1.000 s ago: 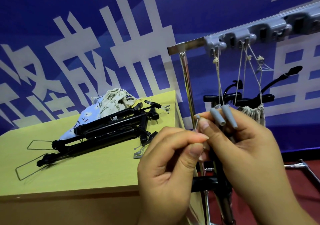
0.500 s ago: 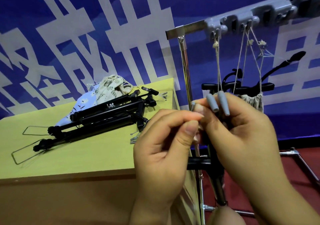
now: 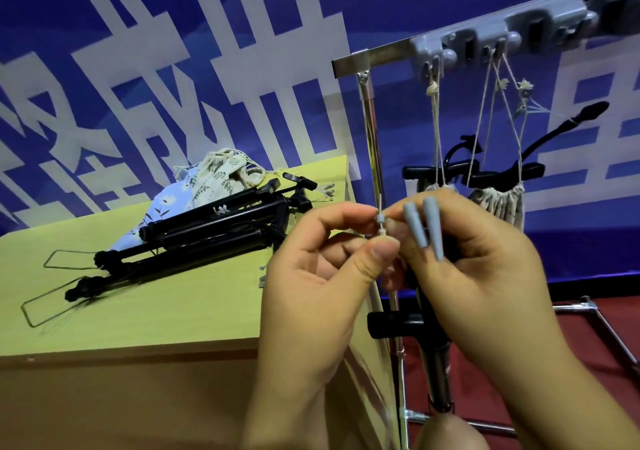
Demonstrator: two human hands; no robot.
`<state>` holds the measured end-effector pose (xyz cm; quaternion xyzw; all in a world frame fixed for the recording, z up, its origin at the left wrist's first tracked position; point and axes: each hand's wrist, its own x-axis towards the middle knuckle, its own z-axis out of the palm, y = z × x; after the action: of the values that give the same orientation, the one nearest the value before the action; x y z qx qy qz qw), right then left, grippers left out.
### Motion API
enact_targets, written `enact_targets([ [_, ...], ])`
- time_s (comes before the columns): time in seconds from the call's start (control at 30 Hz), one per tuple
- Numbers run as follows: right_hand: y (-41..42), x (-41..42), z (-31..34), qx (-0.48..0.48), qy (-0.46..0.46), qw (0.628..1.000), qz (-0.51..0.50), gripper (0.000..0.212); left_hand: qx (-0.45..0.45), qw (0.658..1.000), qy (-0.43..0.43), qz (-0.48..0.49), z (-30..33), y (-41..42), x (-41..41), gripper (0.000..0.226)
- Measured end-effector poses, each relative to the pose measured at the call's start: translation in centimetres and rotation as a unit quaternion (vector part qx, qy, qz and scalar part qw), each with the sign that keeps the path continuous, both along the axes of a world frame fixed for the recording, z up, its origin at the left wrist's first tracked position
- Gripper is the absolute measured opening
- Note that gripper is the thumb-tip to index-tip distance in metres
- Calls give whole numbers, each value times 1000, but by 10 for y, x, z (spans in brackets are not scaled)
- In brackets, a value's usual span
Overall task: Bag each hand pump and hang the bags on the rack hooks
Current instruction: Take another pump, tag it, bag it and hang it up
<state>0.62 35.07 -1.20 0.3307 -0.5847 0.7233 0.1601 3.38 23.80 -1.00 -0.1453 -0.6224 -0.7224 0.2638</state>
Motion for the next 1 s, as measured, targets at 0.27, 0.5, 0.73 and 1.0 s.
enact_targets([
  [0.27,-5,-18,12,-8,-107,993,47,13,-61,997,11,34,-2,-9,-14,26],
  [0.5,-7,-41,54,-145,-243,940,190,10,-219,965,-141,-17,-29,4,-29,34],
  [0.73,32,-49,82,65,-148,970,181,31,-118,986,-108,56,5,20,-50,25],
  [1.0,65,-69,-8,203,-164,946,191,123,13,995,-99,-18,80,14,-70,27],
])
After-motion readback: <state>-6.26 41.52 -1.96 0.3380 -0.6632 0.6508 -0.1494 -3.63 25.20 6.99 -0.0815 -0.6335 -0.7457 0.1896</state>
